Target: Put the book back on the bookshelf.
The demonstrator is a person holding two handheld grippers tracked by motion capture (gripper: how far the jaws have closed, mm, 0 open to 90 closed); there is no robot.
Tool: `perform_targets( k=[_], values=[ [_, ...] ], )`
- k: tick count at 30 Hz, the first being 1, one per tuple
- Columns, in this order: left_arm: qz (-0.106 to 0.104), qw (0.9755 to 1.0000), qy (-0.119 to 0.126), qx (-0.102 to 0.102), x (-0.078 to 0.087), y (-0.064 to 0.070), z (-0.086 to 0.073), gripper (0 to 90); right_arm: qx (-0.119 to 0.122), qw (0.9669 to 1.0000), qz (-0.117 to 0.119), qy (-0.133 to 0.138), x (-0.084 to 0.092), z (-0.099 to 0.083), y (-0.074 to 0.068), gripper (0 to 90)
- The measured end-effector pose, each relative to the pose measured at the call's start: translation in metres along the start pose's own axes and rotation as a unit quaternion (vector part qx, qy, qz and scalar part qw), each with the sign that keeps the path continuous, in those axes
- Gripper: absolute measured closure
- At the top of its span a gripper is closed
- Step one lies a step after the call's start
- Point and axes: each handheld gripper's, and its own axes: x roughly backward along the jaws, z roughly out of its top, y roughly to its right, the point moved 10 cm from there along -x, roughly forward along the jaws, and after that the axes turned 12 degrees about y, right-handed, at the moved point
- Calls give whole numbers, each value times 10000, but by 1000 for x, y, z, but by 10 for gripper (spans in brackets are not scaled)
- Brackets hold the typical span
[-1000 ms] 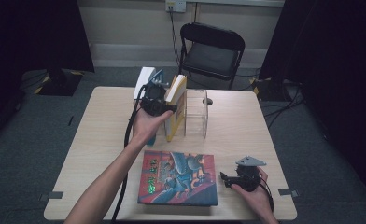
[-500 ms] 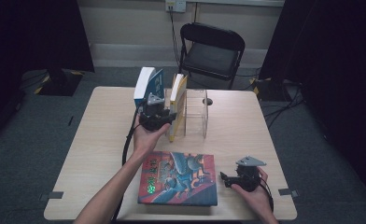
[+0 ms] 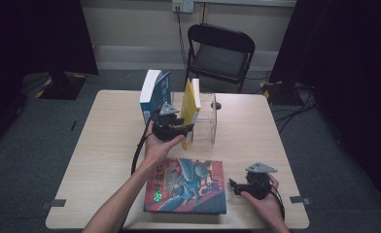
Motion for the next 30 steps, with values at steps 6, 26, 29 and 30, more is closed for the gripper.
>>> perform_targets(
  k=[6,26,29,30],
  values=[
    [-8,10000,-59,-58,11,0,-5,510,0,10000,4,1,0,0,0,129],
    [64,9991,-318,289,97,-11,-73,643,-72,9973,425,595,19,49,-20,286],
    [79,9978,-497,442,111,-13,-83,596,-53,9953,660,704,21,63,-31,289],
    [72,9974,-518,505,117,-13,-88,580,-43,9945,736,742,21,69,-36,292]
  ],
)
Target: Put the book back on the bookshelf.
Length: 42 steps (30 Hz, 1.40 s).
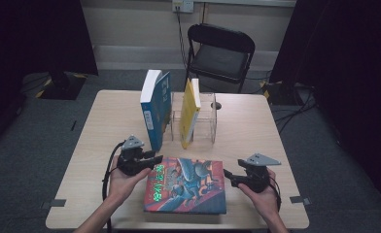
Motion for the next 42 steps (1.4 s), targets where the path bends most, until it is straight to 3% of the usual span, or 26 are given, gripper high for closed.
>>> perform_targets(
  k=[1,3,4,7,11,14,16,20,26,29,37,42],
  values=[
    [11,10000,-42,-1,5,-1,-6,552,37,10000,71,57,-3,5,-4,294],
    [-176,9998,-31,-4,13,0,-17,508,56,9996,237,110,-11,15,-14,293],
    [-73,9999,-125,11,14,-2,-21,508,101,9992,373,88,-18,19,-21,287],
    [-154,9993,-264,227,14,-2,-29,497,137,9983,559,14,-36,25,-32,273],
    [-10,9987,-517,36,7,-1,-42,496,125,9970,755,-104,-57,21,-43,263],
    [-107,9984,-537,116,5,-2,-43,492,83,9965,800,-226,-65,10,-46,267],
    [-172,9985,-527,30,5,-3,-42,499,151,9964,785,-284,-68,4,-48,262],
    [-151,9986,-513,-15,5,-3,-42,500,99,9973,708,-192,-66,2,-48,265],
    [-204,9987,-466,-32,2,-2,-42,499,376,9975,543,-255,-59,2,-50,284],
    [-251,9985,-495,-11,1,1,-41,498,447,9969,578,-293,-50,-1,-51,291],
    [-399,9980,-478,-78,5,11,-43,554,382,9972,584,-285,-28,-11,-53,295],
    [-412,9981,-459,-69,-3,16,-43,584,304,9973,597,-315,-8,-19,-56,294]
  ],
)
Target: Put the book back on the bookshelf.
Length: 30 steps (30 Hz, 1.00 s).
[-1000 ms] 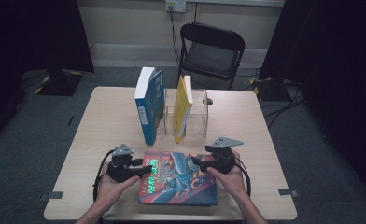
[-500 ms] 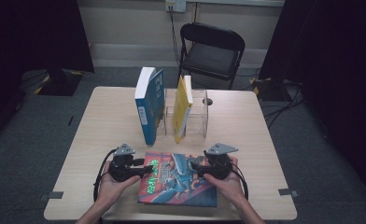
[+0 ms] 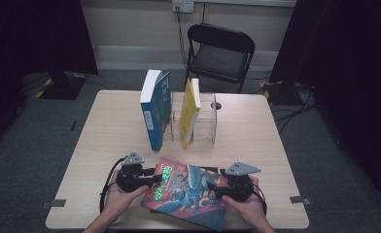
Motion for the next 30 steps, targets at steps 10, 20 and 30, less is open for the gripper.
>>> perform_targets(
  k=[10,20,30],
  values=[
    [-38,9988,-11,-489,-26,2,15,623,-82,9995,296,-94,14,-5,-12,392],
    [-372,9978,-255,-487,-58,7,30,650,-63,9991,423,-29,-21,35,0,342],
    [-289,9979,-241,-535,-39,8,22,676,-135,9969,700,-324,-35,20,-6,425]
  ],
)
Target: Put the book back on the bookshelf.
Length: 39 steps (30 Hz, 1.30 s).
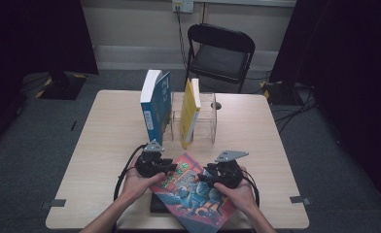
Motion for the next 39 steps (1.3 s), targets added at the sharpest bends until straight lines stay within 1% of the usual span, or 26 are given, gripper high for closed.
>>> perform_targets(
  k=[2,4,6,7,8,9,13,14,15,16,17,18,19,20,21,22,23,27,29,31,32,34,35,37,38,39],
  values=[
    [-37,10000,-44,-7,15,2,-8,655,-46,10000,35,13,0,-1,0,435],
    [-69,9999,-64,109,30,4,-17,651,-49,10000,24,14,0,-1,0,439],
    [-56,9999,-31,84,44,5,-26,640,-106,9999,40,9,0,-2,0,439],
    [-41,9999,-4,140,51,6,-29,637,-132,9999,62,21,0,-2,0,438],
    [-26,9997,35,220,56,6,-32,637,-155,9999,70,33,0,-2,1,438],
    [-33,9997,41,230,60,7,-34,635,-162,9998,71,35,0,-2,1,439],
    [15,9998,-2,211,75,11,-43,602,-161,9998,72,43,0,-3,1,442],
    [50,9998,-107,152,77,10,-46,604,-178,9998,86,46,0,-3,1,442],
    [64,9998,-91,134,78,11,-46,620,-184,9998,94,51,0,-3,1,442],
    [4,9998,-59,198,80,11,-45,621,-179,9998,96,51,0,-3,1,442],
    [-1,9997,-64,239,79,11,-45,617,-163,9998,95,54,0,-3,1,441],
    [34,9998,-112,169,78,10,-47,623,-144,9998,91,59,0,-3,1,442],
    [58,9997,-147,170,76,9,-51,635,-120,9999,82,76,0,-3,1,441],
    [13,9997,-106,239,76,8,-51,632,-104,9999,71,72,0,-3,1,438],
    [-15,9995,-138,267,77,7,-52,633,-95,9999,61,75,0,-3,1,431],
    [-12,9996,-91,271,76,8,-51,630,-109,9999,61,76,0,-3,1,431],
    [14,9998,-106,167,76,8,-51,633,-122,9999,77,78,0,-3,2,431],
    [157,9999,-60,20,73,7,-49,636,-123,9999,68,66,1,-3,2,444],
    [158,9999,-45,36,70,4,-47,630,-125,9999,85,47,2,-4,2,444],
    [163,9998,4,94,65,0,-45,624,-173,9997,193,3,3,-5,0,450],
    [181,9998,22,110,63,-2,-43,617,-157,9997,165,5,4,-6,-1,449],
    [187,9997,30,122,60,-4,-41,616,-127,9999,25,18,6,-6,0,446],
    [183,9996,54,216,57,-5,-40,617,-160,9999,-18,41,8,-7,0,445],
    [220,9994,45,278,54,-7,-38,612,-192,9997,-111,68,11,-9,0,441],
    [217,9991,33,350,53,-7,-37,616,-165,9998,-138,32,13,-10,-1,437],
    [195,9992,27,359,51,-9,-36,619,-109,9998,-173,-9,15,-11,-2,433]
  ],
)
